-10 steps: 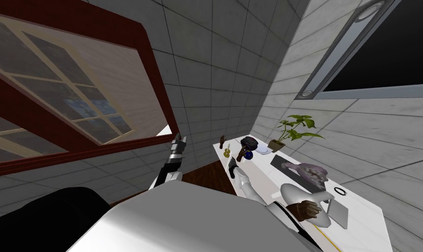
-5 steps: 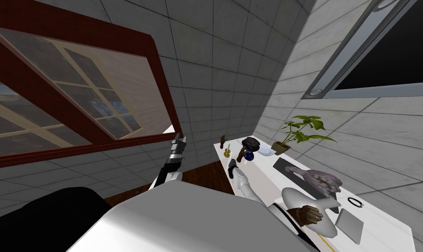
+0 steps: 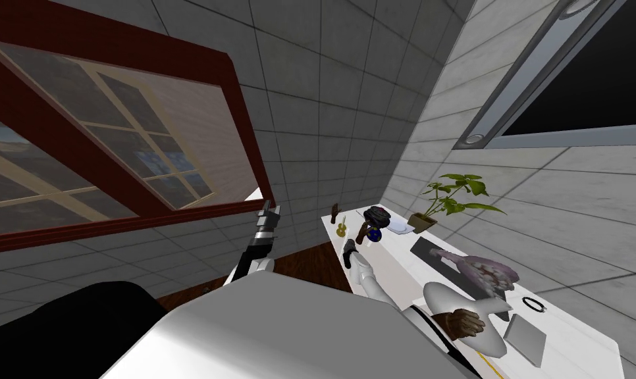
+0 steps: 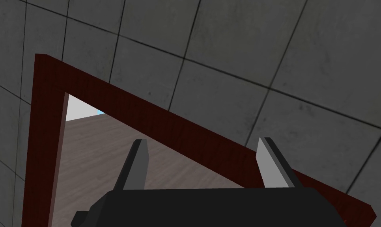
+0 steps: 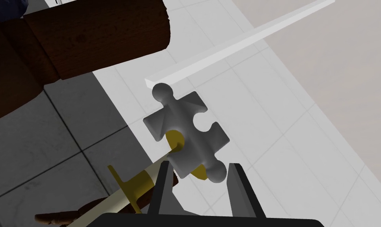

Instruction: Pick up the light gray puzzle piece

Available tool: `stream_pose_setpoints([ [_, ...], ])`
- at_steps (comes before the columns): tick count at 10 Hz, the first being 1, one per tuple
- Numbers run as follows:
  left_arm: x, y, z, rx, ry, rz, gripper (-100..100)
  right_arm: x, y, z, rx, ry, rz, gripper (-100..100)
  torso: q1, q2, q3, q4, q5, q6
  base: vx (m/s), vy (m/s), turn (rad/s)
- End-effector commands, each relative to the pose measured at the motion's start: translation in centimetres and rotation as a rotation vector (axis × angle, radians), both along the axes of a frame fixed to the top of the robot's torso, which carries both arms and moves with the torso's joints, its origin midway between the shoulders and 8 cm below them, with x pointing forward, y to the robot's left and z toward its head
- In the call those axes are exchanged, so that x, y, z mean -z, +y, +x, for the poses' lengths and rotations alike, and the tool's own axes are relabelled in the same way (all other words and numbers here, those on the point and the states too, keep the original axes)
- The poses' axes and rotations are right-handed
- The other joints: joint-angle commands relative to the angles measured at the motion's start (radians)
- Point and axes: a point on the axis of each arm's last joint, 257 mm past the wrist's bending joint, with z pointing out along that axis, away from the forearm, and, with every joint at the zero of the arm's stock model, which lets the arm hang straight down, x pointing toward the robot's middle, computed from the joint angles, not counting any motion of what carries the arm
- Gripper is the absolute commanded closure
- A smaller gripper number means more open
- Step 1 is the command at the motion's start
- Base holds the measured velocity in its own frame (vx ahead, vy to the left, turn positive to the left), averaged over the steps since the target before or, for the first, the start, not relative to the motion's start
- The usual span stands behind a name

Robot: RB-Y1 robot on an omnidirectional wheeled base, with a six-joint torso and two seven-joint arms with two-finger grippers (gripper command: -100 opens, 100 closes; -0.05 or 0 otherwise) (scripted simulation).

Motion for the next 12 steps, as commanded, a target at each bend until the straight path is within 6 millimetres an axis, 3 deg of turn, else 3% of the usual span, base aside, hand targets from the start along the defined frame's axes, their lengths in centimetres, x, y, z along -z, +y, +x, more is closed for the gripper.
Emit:
stream_pose_setpoints([
  [1, 0.0, 0.0, 0.0, 0.000, 0.000, 0.000, 0, 0.0, 0.1, 0.3, -0.033, 0.000, 0.001, 100, 0.000, 0.000, 0.000, 0.000, 0.000, 0.000, 0.034, 0.075, -0.348],
  [4, 0.0, 0.0, 0.0, 0.000, 0.000, 0.000, 0, -0.2, -0.1, 0.9, -0.103, 0.002, -0.009, 100, 0.010, -0.004, -0.002, 0.000, 0.001, -0.001, 0.056, 0.151, -0.270],
  [12, 0.0, 0.0, 0.0, 0.000, 0.000, 0.000, 0, -0.7, 0.3, 1.7, -0.268, 0.002, -0.003, 100, 0.005, -0.002, -0.001, 0.000, 0.000, 0.000, 0.020, 0.092, -0.193],
])
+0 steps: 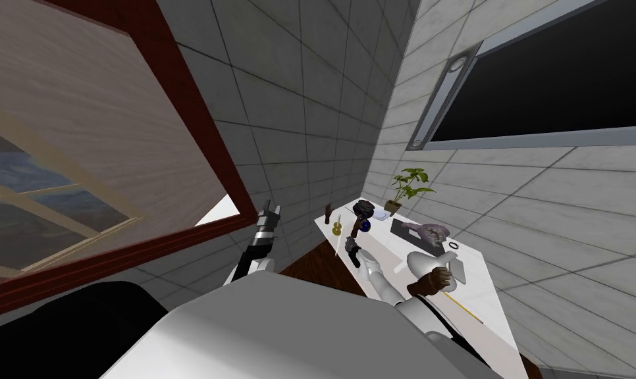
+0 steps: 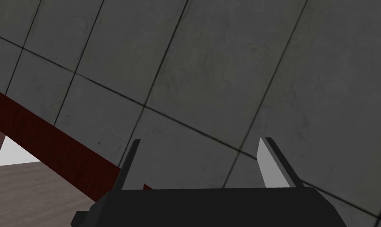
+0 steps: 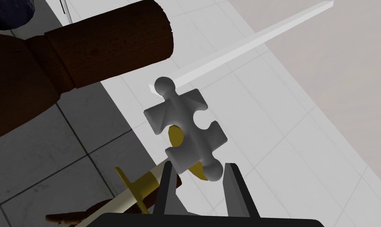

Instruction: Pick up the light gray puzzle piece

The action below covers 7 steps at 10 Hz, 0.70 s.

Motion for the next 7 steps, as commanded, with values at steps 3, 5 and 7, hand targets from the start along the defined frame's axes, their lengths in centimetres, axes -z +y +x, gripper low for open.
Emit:
stream_pose_setpoints([
  [3, -0.01, -0.01, 0.00, 0.000, 0.000, 0.000, 0, -0.47, -0.33, 0.36, -0.087, 0.000, -0.006, 100, 0.001, 0.000, 0.000, 0.000, 0.000, -0.001, 0.020, 0.131, -0.274],
  [5, -0.01, 0.00, 0.00, 0.000, 0.000, 0.000, 0, -0.71, -0.24, 0.43, -0.128, 0.000, -0.003, 100, 0.000, 0.001, 0.000, 0.000, -0.001, -0.001, 0.007, 0.099, -0.174],
  [7, -0.01, 0.00, 0.00, 0.000, 0.000, 0.000, 0, -0.67, -0.11, 0.39, -0.126, 0.000, 0.001, 100, -0.001, 0.001, 0.001, 0.000, -0.001, -0.001, -0.006, 0.058, -0.088],
])
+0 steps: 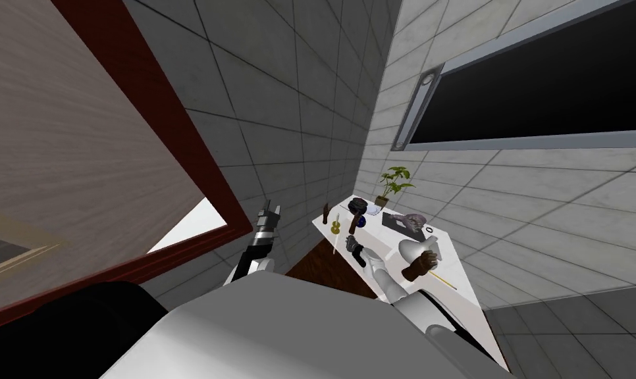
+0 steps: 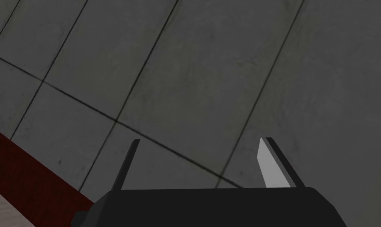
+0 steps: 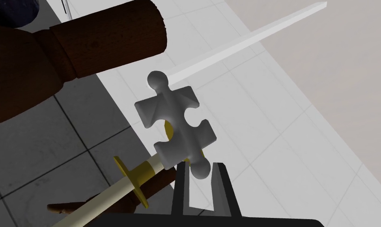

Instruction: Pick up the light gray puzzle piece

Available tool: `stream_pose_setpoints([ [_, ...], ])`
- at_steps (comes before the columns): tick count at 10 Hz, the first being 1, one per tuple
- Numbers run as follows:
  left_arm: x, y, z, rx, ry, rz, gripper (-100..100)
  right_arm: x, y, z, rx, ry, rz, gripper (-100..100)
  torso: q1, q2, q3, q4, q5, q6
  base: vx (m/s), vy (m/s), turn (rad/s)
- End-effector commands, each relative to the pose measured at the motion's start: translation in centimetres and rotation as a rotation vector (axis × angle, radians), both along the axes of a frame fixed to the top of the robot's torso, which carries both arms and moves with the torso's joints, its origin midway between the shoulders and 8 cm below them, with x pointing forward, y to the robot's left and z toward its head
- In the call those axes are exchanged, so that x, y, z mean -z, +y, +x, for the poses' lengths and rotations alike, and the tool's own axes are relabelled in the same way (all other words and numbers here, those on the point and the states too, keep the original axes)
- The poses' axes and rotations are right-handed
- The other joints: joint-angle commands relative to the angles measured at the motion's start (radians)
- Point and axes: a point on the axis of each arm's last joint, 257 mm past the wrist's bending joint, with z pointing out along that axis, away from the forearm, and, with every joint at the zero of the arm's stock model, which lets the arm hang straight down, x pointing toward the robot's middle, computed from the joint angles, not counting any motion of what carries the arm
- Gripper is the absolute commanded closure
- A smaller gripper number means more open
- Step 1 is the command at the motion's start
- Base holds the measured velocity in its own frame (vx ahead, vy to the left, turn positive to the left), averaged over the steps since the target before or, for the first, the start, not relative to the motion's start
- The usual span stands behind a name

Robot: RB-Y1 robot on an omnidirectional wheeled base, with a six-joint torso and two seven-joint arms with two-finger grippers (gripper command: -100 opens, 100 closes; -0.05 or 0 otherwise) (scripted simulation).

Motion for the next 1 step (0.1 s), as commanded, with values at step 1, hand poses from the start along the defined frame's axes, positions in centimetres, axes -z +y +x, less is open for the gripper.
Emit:
stream_pose_setpoints([
  [1, 0.00, 0.00, 0.00, 0.000, 0.000, 0.000, 0, 0.00, 0.00, 0.00, 0.000, 0.000, 0.000, 0, 0.000, 0.000, 0.000, 0.000, 0.000, 0.000, 0.000, 0.007, 0.004],
])
